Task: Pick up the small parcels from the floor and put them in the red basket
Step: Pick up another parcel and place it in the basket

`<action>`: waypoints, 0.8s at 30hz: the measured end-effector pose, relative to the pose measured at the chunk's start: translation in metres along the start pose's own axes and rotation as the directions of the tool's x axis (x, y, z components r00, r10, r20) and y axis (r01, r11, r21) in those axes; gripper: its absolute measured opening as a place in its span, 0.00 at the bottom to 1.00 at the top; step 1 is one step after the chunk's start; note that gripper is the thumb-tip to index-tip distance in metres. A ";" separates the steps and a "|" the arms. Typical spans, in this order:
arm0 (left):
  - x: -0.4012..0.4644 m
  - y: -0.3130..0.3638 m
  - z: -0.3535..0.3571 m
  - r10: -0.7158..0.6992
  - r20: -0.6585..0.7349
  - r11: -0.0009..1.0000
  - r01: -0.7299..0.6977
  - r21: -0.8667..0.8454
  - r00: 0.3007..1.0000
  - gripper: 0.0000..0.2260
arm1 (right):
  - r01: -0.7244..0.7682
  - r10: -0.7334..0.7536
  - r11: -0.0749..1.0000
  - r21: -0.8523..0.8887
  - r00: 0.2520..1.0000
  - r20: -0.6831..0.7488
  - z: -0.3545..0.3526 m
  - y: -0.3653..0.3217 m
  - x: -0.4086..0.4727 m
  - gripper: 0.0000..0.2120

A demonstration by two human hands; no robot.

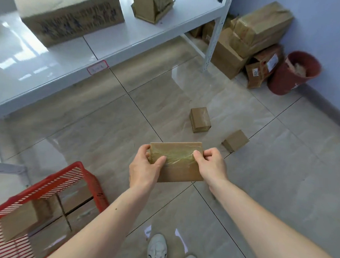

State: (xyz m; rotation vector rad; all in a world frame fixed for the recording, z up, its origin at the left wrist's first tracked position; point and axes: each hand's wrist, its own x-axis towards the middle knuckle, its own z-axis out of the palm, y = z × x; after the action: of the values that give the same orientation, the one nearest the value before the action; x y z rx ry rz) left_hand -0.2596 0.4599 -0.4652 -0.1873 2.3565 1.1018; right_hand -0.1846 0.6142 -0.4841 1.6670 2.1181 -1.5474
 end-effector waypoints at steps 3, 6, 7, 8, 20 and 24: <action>-0.009 -0.007 -0.023 0.002 -0.026 1.000 -0.003 -0.025 1.000 0.22 | 0.048 -0.047 0.999 -0.017 0.999 0.026 0.011 -0.009 -0.019 0.12; -0.022 -0.022 -0.042 -0.014 -0.064 0.998 0.010 -0.058 0.998 0.22 | 0.088 -0.084 0.995 -0.045 0.993 0.078 0.023 -0.011 -0.037 0.12; -0.027 -0.028 -0.049 -0.025 -0.071 0.997 0.020 -0.068 0.997 0.22 | 0.098 -0.093 0.994 -0.047 0.991 0.093 0.027 -0.011 -0.044 0.11; -0.034 -0.036 -0.055 -0.036 -0.082 0.996 0.029 -0.083 0.996 0.22 | 0.106 -0.101 0.994 -0.040 0.989 0.109 0.032 -0.009 -0.052 0.10; -0.074 -0.142 -0.157 -0.132 -0.189 0.978 0.098 -0.182 0.973 0.24 | 0.213 -0.186 0.976 -0.053 0.931 0.315 0.130 -0.011 -0.150 0.10; -0.061 -0.176 -0.200 -0.135 -0.205 0.976 0.095 -0.195 0.969 0.23 | 0.214 -0.186 0.976 -0.036 0.911 0.369 0.180 -0.022 -0.177 0.10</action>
State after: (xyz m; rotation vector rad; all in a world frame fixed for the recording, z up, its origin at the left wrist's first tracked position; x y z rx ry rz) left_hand -0.2293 0.1888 -0.4471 -0.5307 2.3936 1.2978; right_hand -0.2181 0.3637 -0.4615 1.0615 2.1613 -1.6480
